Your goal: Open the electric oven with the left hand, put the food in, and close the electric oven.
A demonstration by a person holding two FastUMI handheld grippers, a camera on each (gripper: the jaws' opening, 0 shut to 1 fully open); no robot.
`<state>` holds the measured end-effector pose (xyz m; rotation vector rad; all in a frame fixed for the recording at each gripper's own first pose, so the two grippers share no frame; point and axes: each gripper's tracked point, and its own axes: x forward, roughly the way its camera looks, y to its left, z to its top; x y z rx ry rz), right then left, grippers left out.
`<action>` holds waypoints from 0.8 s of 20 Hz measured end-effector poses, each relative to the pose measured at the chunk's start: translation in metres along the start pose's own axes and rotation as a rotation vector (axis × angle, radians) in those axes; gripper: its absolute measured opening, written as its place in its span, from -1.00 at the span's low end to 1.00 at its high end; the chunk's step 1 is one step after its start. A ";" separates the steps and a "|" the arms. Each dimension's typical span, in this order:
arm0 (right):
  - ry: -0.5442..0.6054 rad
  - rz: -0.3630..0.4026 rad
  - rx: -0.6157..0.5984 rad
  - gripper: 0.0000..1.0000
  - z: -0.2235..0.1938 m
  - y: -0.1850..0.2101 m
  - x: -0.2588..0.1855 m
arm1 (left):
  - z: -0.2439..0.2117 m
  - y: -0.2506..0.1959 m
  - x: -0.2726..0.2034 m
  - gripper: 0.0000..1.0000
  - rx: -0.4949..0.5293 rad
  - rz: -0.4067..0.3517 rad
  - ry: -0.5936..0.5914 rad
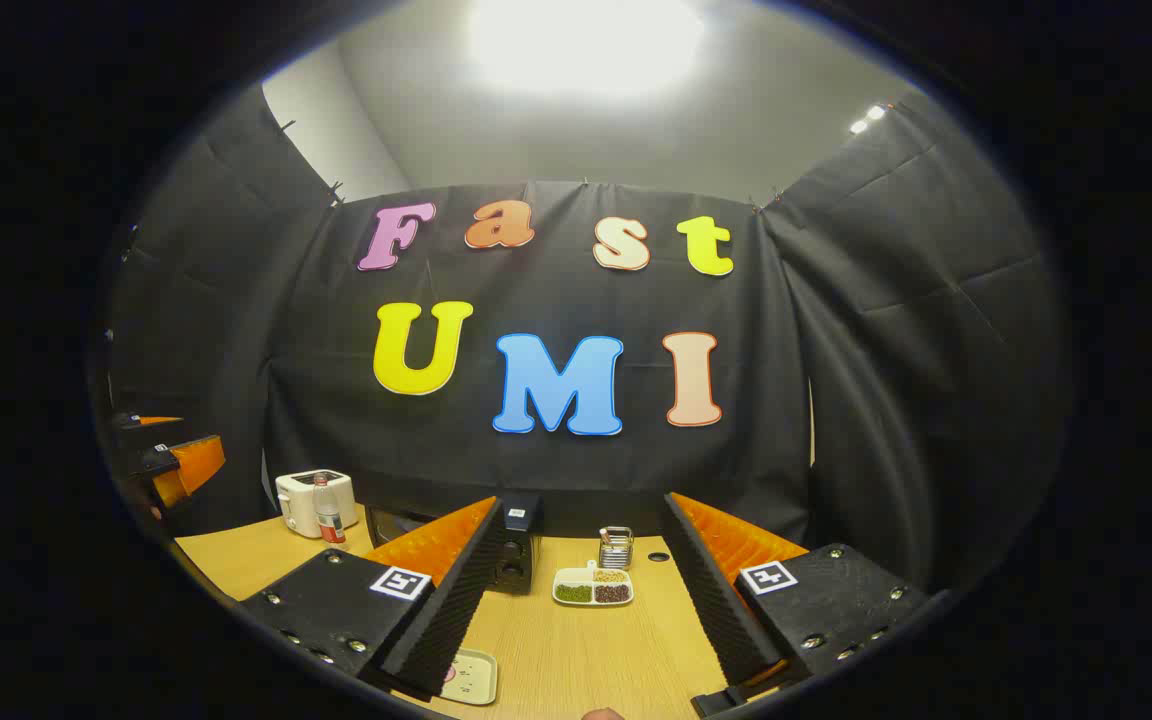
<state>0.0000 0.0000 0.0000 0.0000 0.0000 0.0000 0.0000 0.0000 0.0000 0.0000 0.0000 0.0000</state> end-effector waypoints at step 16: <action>-0.024 0.021 0.007 0.94 0.005 -0.013 0.006 | 0.015 -0.021 -0.001 1.00 0.007 -0.008 -0.032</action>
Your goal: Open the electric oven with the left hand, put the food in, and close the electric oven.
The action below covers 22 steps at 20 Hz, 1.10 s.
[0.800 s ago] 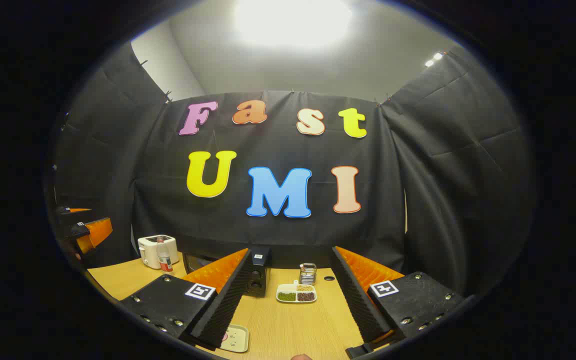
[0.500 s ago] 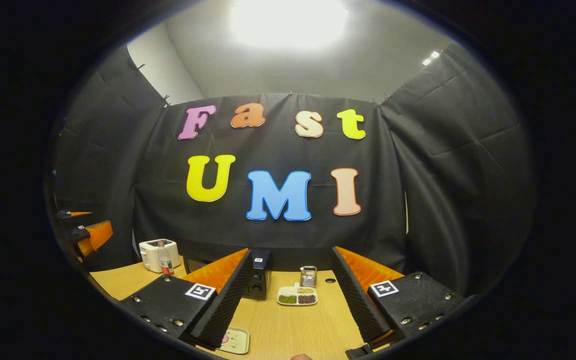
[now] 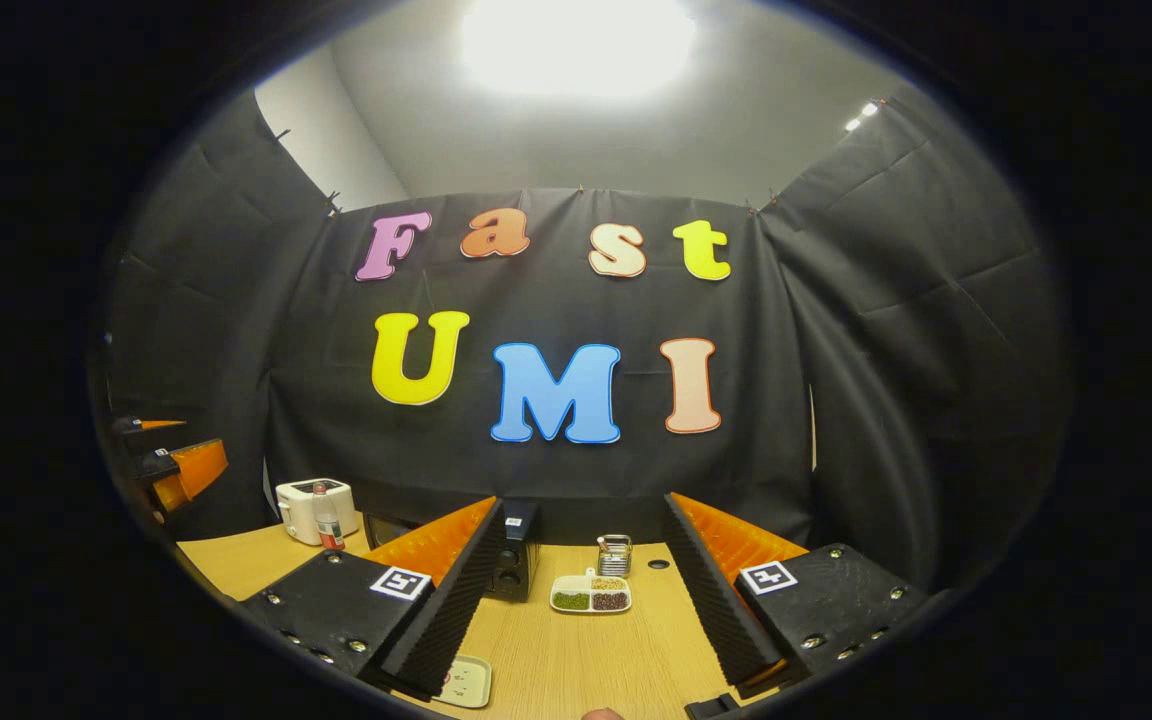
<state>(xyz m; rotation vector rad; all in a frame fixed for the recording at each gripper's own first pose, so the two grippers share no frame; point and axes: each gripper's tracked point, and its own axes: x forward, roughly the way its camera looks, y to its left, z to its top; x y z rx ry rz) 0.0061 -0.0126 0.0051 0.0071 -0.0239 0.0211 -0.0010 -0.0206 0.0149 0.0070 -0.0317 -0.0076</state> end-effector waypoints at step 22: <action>-0.001 0.037 0.082 0.94 -0.020 -0.016 0.027 | -0.021 -0.075 0.112 1.00 0.002 -0.027 -0.004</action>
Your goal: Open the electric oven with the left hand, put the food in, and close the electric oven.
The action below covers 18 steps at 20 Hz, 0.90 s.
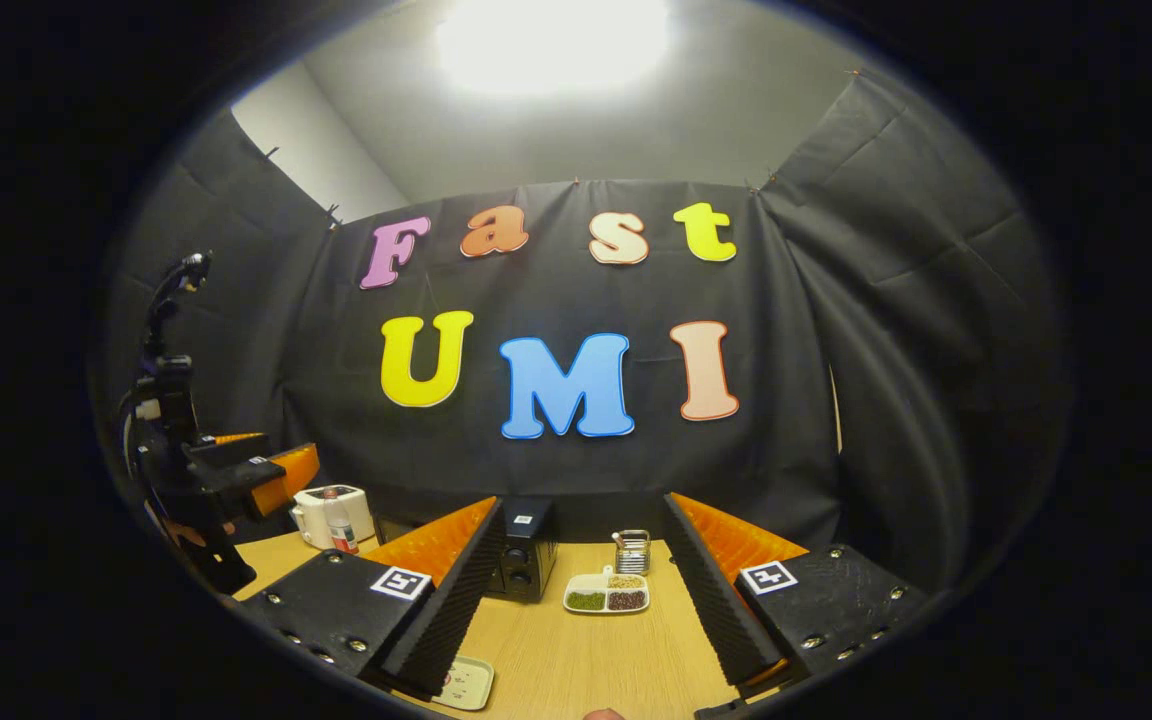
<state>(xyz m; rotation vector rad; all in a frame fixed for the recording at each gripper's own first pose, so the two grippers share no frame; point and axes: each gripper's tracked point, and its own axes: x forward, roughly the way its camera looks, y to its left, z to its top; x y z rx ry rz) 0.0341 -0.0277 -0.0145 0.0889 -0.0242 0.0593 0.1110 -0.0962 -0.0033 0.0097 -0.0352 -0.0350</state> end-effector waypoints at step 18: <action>0.067 -0.287 -0.093 0.94 -0.016 0.016 0.040 | -0.139 -0.030 0.203 1.00 -0.034 -0.186 0.134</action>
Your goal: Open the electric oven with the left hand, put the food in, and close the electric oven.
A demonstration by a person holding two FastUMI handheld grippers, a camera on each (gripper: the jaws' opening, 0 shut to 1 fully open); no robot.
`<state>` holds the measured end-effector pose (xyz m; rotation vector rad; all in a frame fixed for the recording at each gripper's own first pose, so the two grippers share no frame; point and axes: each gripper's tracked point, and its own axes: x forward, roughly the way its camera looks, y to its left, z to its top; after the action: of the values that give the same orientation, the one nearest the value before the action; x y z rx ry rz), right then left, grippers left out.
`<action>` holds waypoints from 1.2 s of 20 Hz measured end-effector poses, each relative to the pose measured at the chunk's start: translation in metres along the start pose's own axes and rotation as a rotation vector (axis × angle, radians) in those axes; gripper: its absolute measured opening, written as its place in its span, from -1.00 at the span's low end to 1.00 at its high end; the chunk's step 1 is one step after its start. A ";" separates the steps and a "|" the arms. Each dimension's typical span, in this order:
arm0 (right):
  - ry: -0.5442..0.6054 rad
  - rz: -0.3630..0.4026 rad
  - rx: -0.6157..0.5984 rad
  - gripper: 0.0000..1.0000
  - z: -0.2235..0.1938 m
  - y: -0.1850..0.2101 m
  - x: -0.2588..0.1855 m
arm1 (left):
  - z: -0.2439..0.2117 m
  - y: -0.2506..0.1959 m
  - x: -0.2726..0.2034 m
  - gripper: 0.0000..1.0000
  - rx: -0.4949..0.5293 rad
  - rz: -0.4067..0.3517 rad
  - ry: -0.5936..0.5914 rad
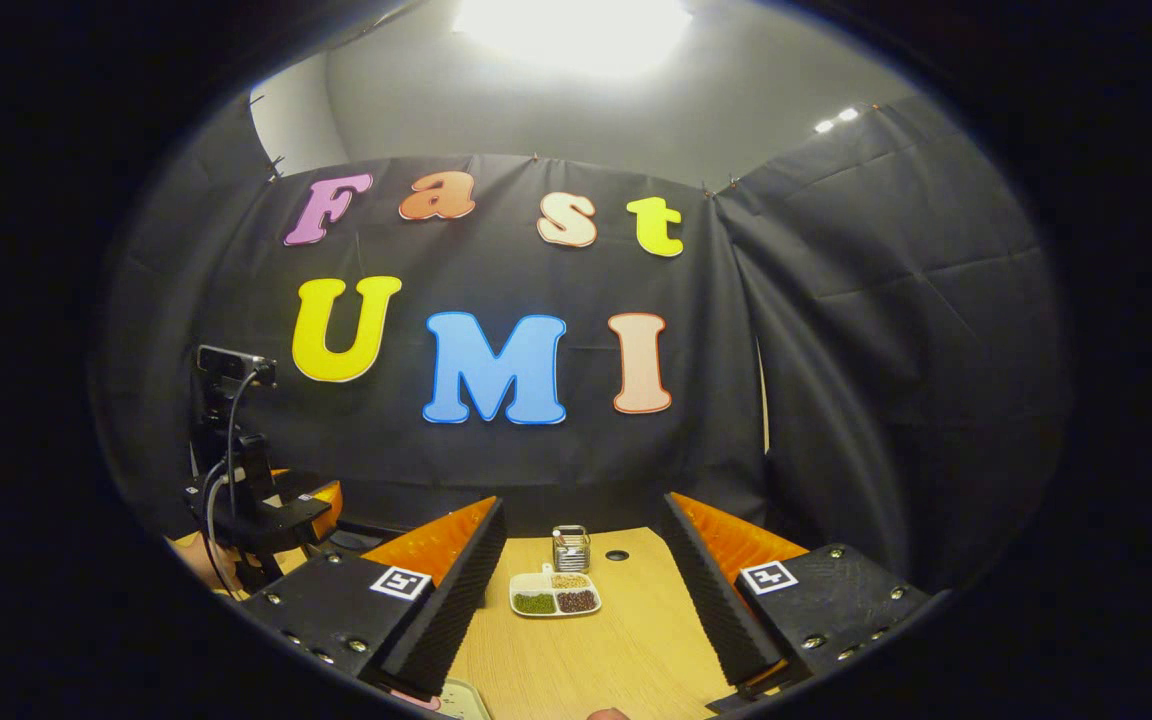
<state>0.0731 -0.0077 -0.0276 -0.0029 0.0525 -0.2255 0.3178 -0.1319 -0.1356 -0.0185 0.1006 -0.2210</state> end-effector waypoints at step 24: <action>0.032 -0.067 -0.010 0.94 -0.006 -0.028 -0.009 | -0.100 -0.012 0.018 1.00 0.003 0.035 0.158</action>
<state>0.0579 -0.0328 -0.0331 -0.0113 0.0854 -0.2925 0.3224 -0.1487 -0.2362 0.0038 0.2574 -0.1878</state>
